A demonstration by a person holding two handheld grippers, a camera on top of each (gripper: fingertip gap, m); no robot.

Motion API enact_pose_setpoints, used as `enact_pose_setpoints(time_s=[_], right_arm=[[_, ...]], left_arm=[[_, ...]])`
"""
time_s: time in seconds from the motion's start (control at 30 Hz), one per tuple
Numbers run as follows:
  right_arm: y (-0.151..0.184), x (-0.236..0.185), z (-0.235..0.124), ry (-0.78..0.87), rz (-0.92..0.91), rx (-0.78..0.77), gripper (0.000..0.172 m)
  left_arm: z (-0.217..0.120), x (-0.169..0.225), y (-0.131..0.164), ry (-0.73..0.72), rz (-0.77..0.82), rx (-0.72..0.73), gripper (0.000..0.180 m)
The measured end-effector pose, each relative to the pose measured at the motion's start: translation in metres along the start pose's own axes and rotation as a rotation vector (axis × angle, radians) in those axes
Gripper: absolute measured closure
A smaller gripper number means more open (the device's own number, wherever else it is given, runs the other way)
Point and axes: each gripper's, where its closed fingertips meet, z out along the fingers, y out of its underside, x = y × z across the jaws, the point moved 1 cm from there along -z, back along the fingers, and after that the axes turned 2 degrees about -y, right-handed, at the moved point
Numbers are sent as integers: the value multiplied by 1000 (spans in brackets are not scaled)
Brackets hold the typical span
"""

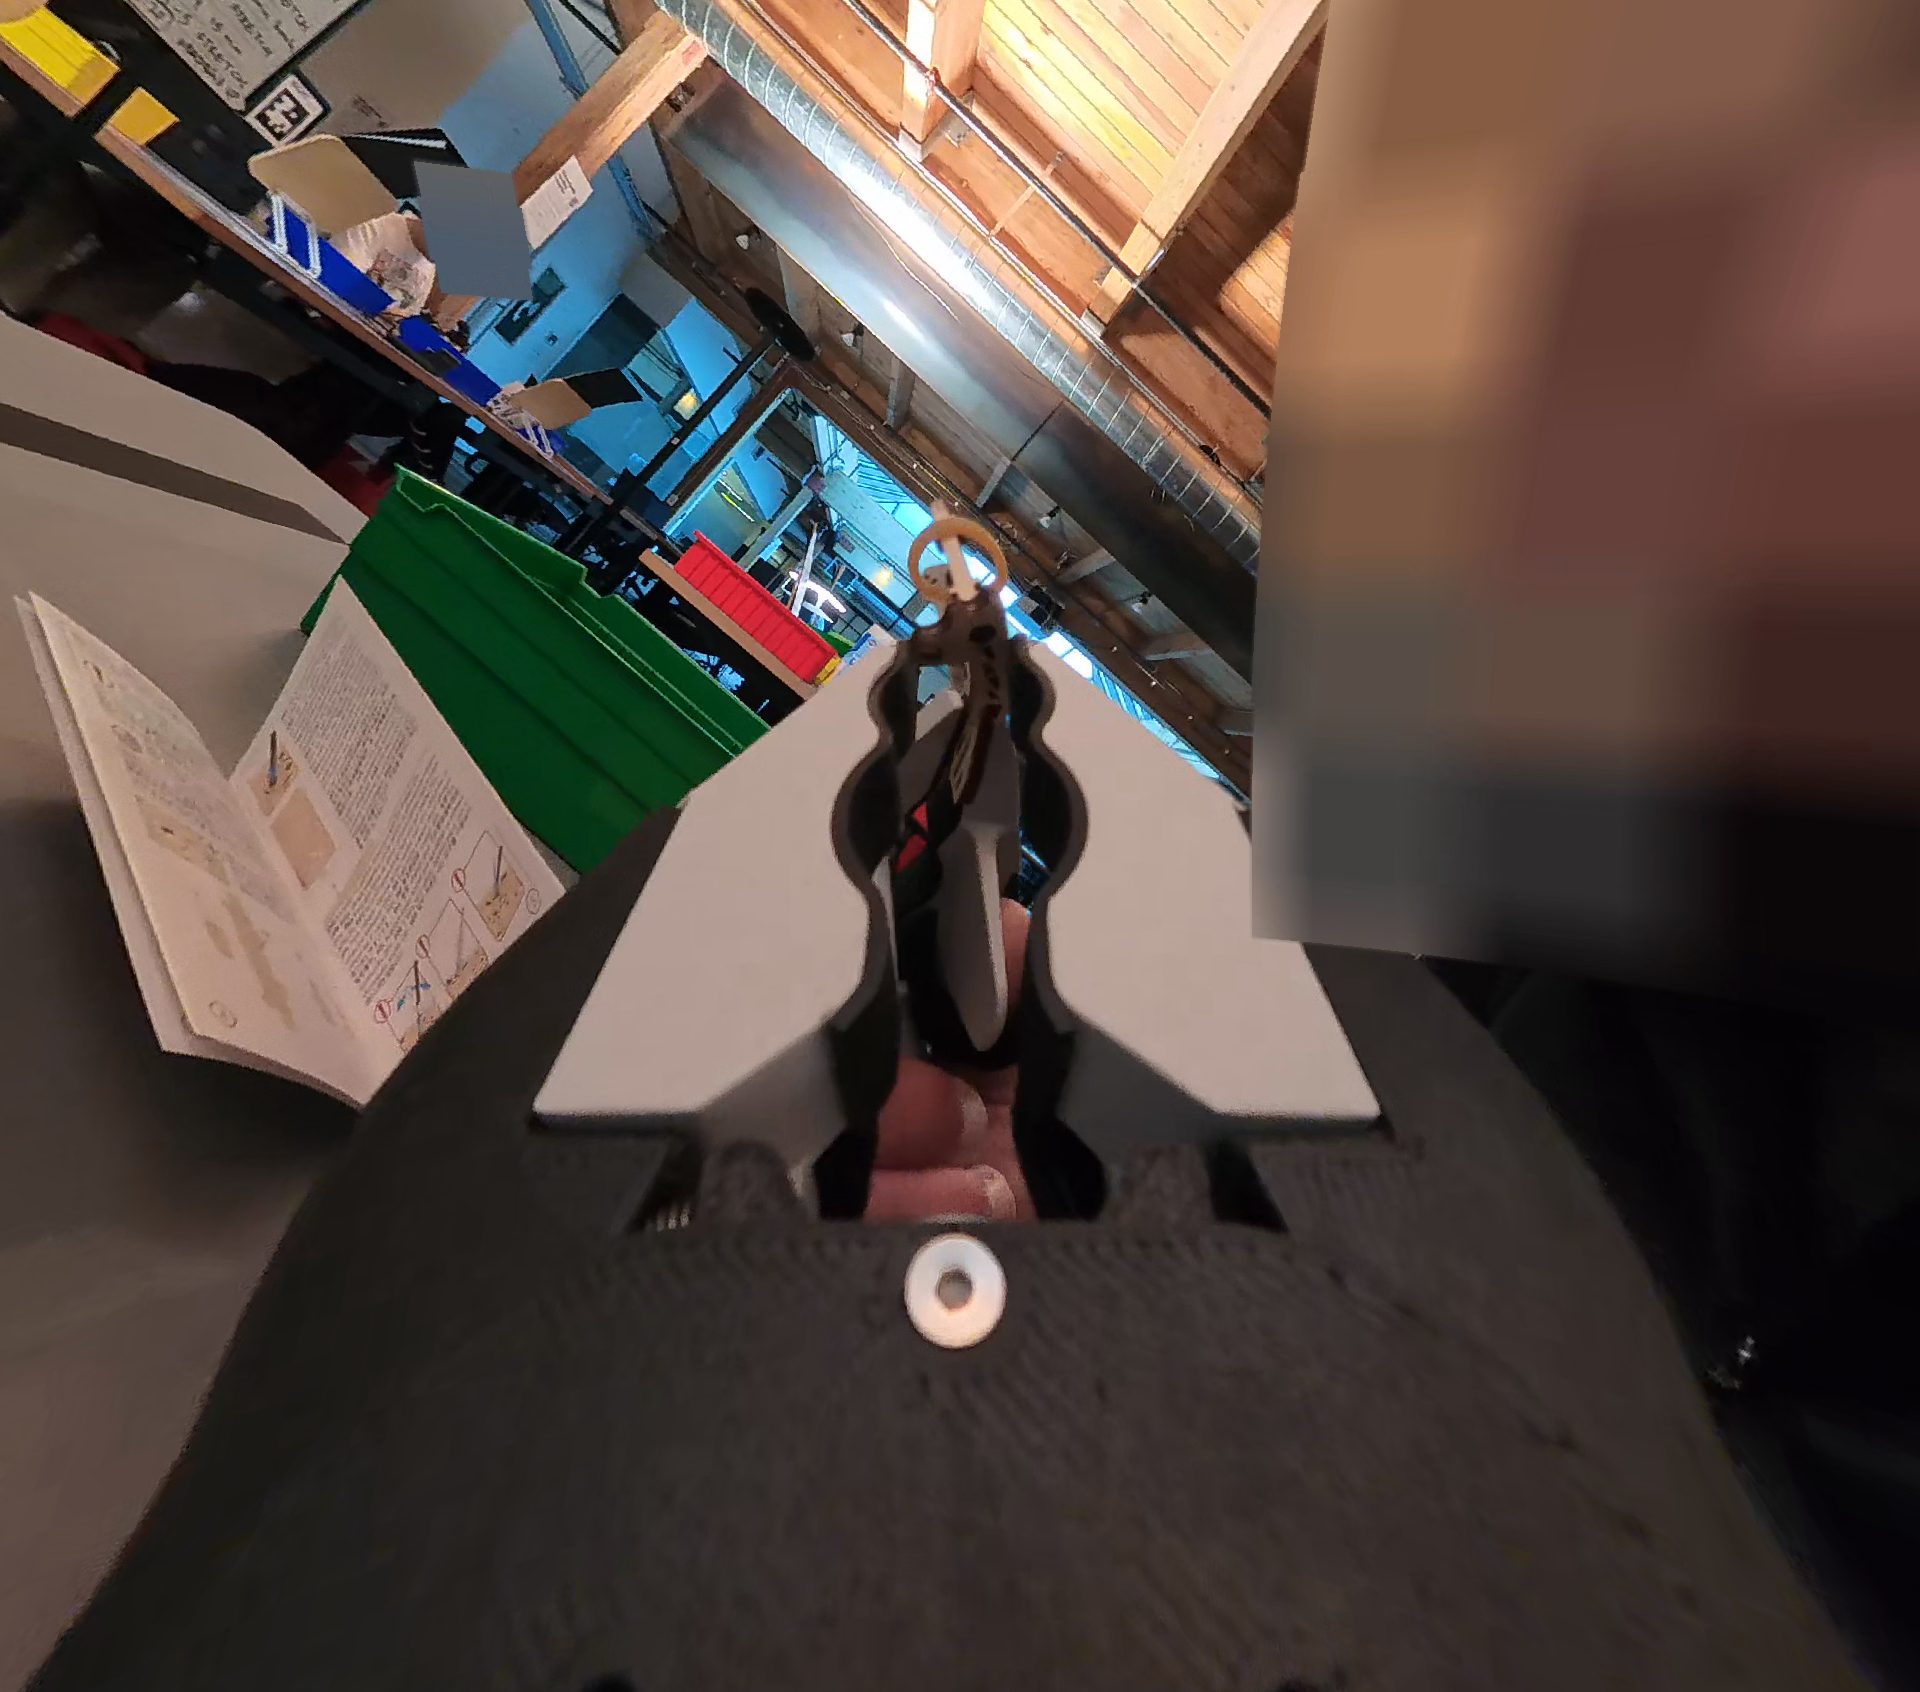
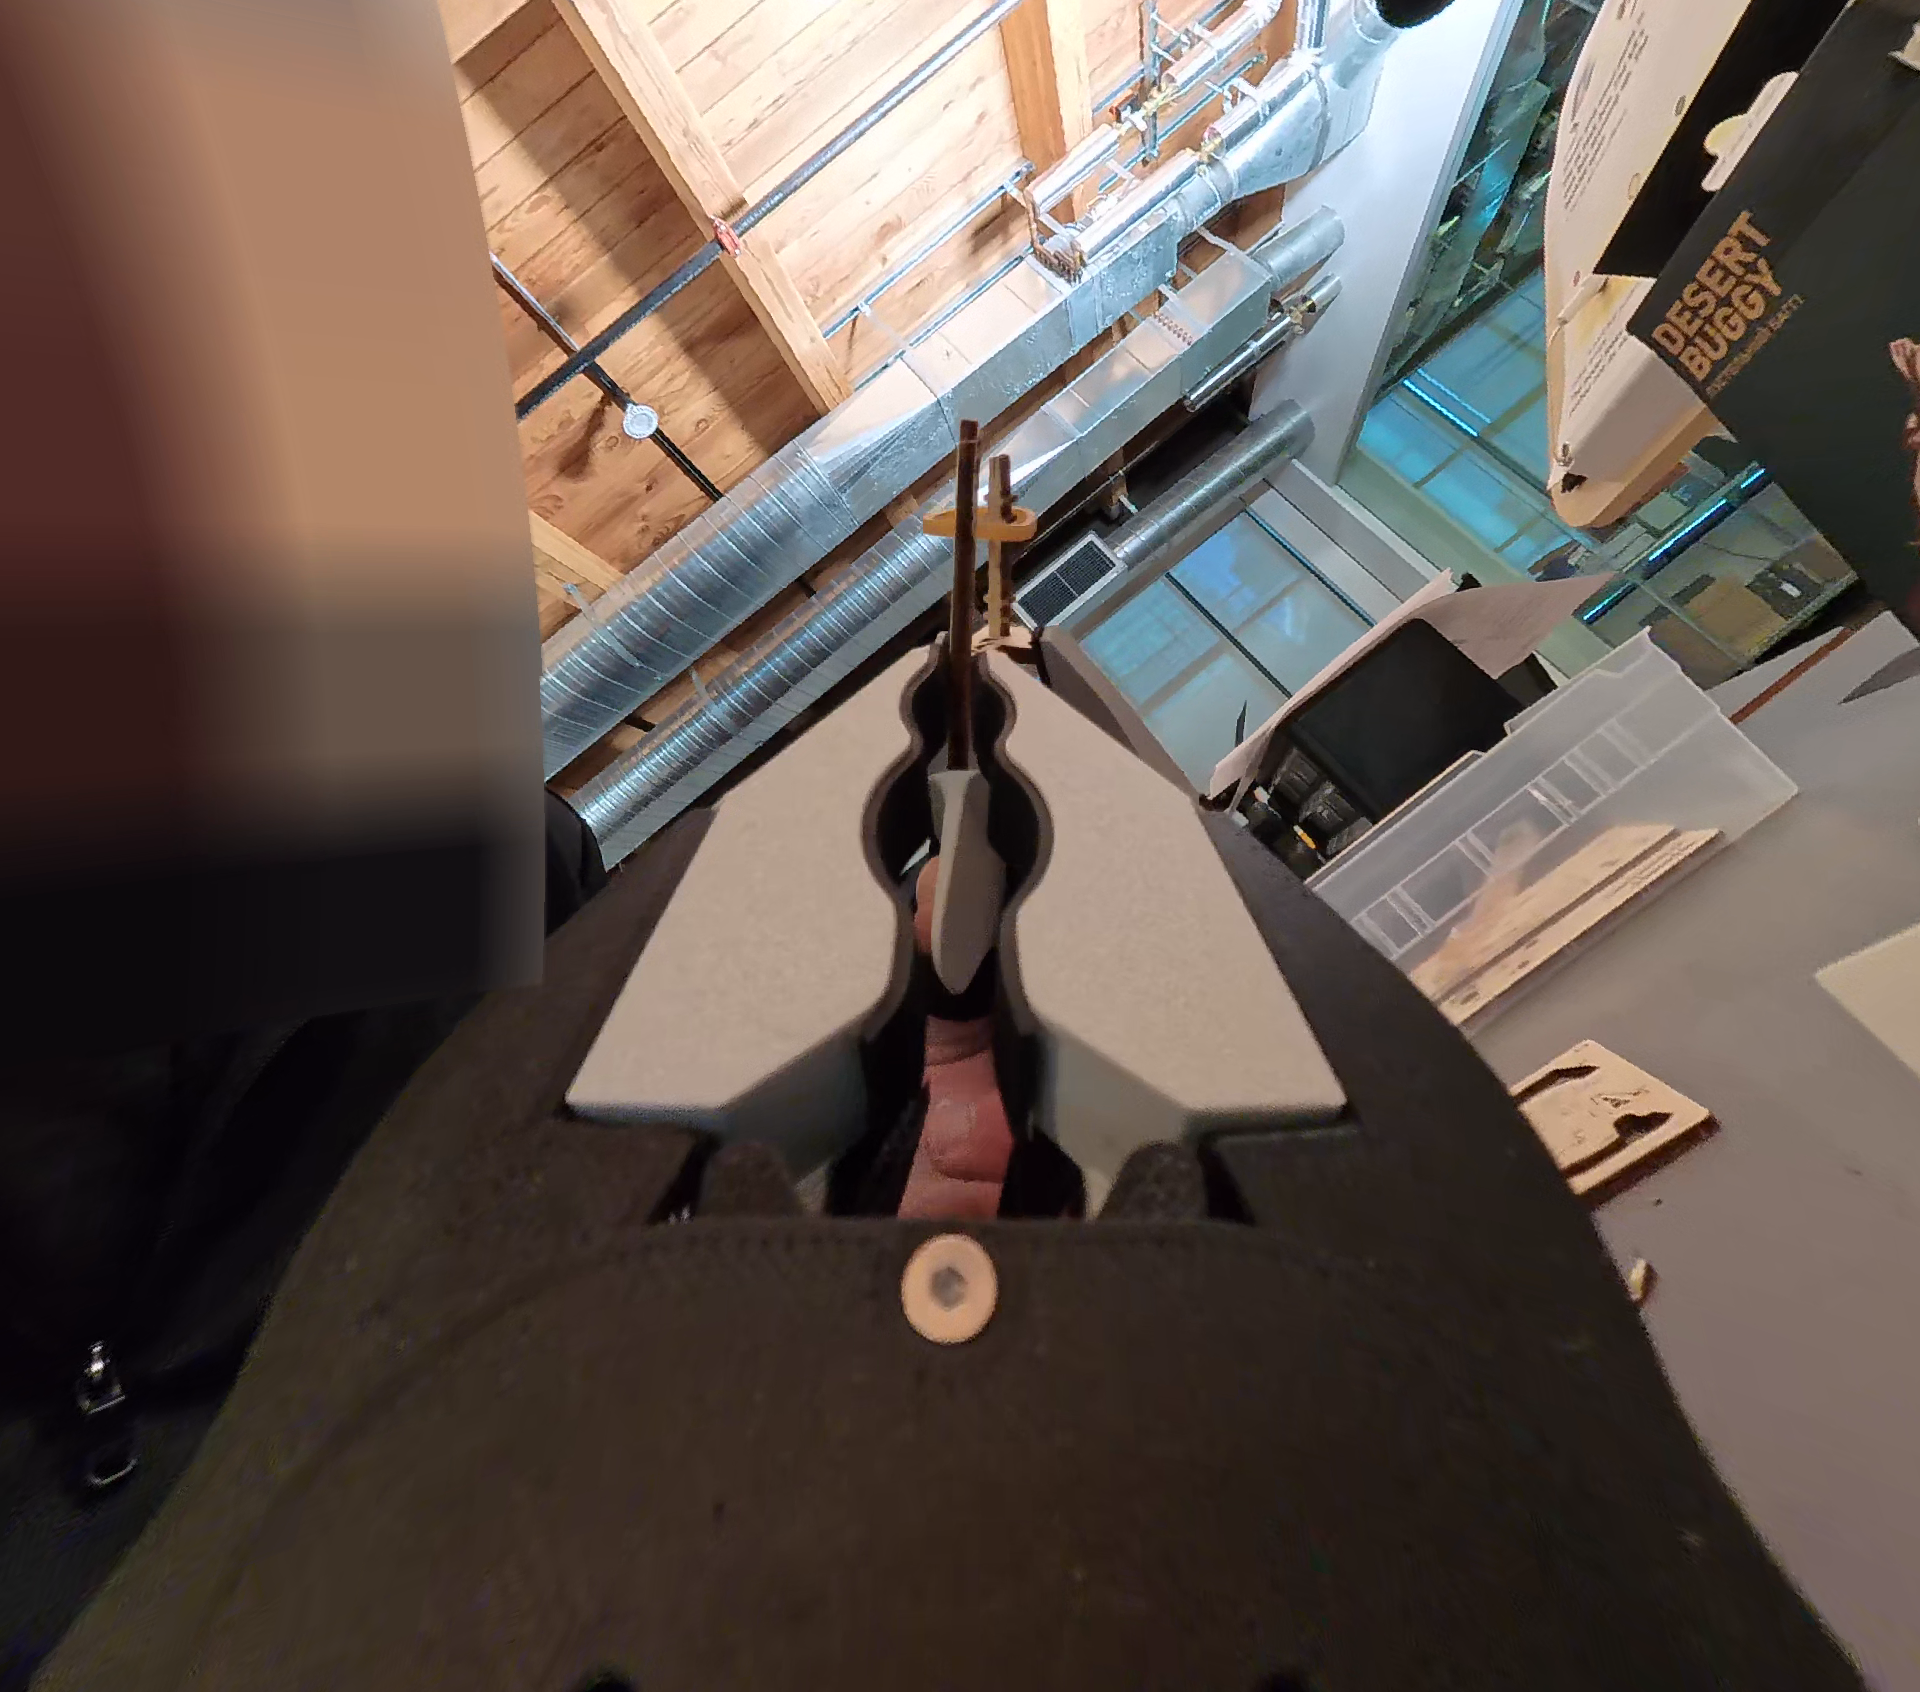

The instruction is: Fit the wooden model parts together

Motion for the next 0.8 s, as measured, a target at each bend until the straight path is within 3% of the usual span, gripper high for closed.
enact_pose_setpoints(time_s=[0.03, 0.5, 0.8], right_arm=[[0, 0, 0, 4, -4, 0, 171], [-1, 0, -5, 20, 7, 10, 171], [0, 3, -6, 14, 22, 11, 171]], left_arm=[[0, 0, 0, -1, -2, 4, 164], [0, 4, 1, -31, 125, -36, 166], [1, -1, 0, -50, 70, -14, 166]])
